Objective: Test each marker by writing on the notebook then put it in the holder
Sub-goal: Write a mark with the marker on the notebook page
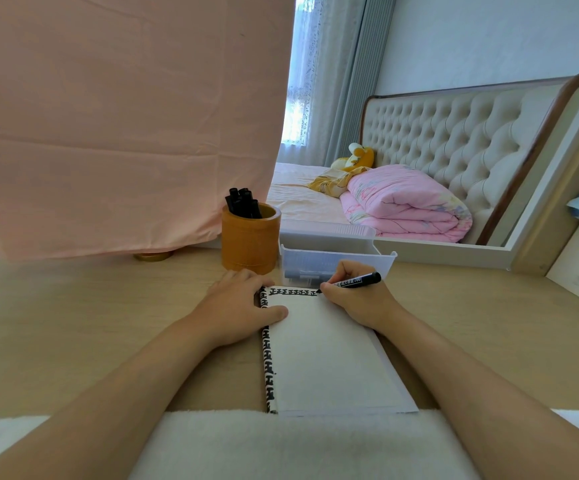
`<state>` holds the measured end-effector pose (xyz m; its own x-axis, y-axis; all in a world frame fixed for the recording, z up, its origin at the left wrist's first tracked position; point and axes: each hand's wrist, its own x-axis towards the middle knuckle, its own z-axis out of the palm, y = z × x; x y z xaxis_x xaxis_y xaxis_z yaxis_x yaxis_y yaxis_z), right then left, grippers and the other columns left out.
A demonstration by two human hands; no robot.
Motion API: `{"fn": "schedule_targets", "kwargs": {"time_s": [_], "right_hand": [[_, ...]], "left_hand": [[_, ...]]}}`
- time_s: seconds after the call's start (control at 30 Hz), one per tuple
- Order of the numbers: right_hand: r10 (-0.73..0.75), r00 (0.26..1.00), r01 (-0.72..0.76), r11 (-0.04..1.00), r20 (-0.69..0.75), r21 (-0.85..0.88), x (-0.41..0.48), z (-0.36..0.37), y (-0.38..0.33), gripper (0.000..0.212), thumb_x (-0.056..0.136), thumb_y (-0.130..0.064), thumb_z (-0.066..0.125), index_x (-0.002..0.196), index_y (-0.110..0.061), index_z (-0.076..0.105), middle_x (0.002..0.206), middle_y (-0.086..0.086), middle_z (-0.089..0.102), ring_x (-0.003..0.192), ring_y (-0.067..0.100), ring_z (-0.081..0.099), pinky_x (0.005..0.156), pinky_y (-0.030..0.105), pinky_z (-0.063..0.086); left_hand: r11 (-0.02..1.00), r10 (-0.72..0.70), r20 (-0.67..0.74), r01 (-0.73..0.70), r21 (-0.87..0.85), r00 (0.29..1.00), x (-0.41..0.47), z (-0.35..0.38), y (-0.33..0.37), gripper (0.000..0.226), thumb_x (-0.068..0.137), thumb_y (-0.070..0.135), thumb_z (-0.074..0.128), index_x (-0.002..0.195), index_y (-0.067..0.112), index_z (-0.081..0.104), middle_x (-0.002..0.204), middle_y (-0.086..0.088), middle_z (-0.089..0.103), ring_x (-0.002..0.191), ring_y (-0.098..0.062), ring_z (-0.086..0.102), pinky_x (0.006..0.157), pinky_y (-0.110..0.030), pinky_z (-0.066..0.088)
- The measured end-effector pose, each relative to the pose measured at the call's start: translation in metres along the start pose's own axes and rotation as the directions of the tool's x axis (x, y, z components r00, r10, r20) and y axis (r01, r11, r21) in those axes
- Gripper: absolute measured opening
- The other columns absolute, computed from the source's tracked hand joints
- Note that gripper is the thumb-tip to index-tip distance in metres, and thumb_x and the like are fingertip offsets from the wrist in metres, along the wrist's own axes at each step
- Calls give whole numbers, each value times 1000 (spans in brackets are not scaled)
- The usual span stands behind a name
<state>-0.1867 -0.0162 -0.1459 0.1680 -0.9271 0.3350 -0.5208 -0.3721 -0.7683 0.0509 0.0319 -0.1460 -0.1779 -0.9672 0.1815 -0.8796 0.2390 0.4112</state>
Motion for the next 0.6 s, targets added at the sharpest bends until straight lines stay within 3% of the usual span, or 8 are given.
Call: {"fn": "schedule_targets", "kwargs": {"time_s": [0.2,0.6], "right_hand": [[0,1000,0,1000,-13,-15,0,0,0,26,80,-13,72,63,-16,52,59,-6,55,55,5,46,54,25,39],[-11,1000,11,999,-10,34,-1,-2,-2,28,80,-8,71,61,-14,50,56,-9,50,54,5,42,52,21,35]], "left_hand": [[1000,-1,5,1,-3,1000,0,0,0,61,84,67,55,138,42,43,140,11,43,128,-11,34,104,-35,33],[1000,0,8,0,-8,1000,1,0,-1,61,84,68,54,138,43,43,139,11,44,127,-11,35,103,-35,34]]}}
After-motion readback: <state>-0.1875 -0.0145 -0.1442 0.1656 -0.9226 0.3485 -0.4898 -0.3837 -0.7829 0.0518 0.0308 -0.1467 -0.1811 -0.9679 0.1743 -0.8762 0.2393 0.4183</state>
